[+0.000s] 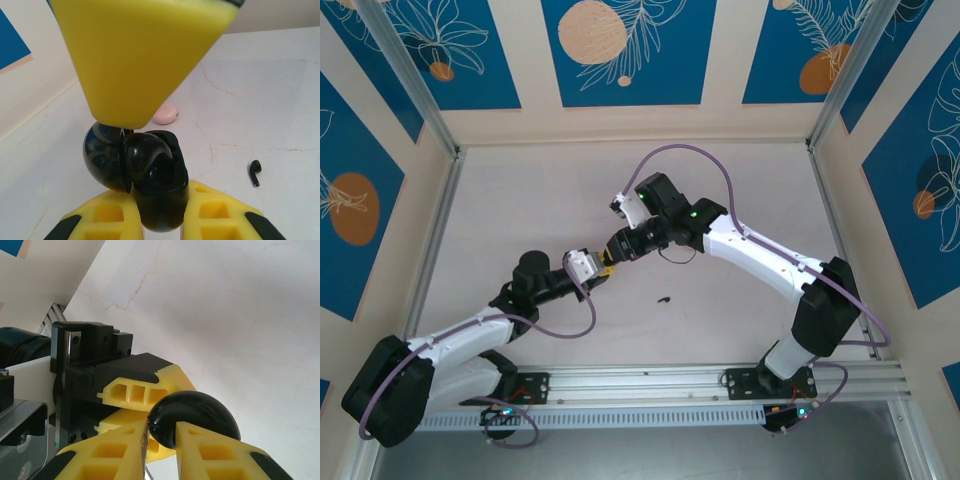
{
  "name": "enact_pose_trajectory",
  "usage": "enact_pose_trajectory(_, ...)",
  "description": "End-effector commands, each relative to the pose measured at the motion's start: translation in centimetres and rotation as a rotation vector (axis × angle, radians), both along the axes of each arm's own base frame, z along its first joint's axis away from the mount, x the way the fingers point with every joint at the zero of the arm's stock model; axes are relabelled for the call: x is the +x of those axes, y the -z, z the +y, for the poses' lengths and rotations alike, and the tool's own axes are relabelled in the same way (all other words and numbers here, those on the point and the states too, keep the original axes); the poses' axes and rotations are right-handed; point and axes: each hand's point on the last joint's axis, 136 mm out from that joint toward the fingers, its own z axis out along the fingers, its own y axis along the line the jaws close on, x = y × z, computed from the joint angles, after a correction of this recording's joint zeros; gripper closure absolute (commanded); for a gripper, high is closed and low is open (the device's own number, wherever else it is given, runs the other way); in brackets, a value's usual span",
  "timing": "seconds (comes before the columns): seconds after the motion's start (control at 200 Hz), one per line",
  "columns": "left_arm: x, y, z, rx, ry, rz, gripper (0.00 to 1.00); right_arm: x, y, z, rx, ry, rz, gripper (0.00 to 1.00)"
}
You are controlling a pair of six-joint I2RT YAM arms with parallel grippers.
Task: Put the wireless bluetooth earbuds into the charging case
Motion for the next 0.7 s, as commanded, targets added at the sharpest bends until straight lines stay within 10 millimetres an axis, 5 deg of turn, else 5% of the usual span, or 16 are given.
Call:
enact_pose_trajectory(0.0, -0.1, -2.2, -0.6, -0.038, 0.02, -0.05, 0.86, -0.4, 1.8, -0.2, -0.041, 0.002, 0.037, 0.78)
enact_pose_trajectory(0.695, -0.1, -2.7, -0.6, -0.062, 0.017, -0.045, 0.86, -1.1, 2.9, -0.1, -0.053, -0.031, 0.044, 0.78)
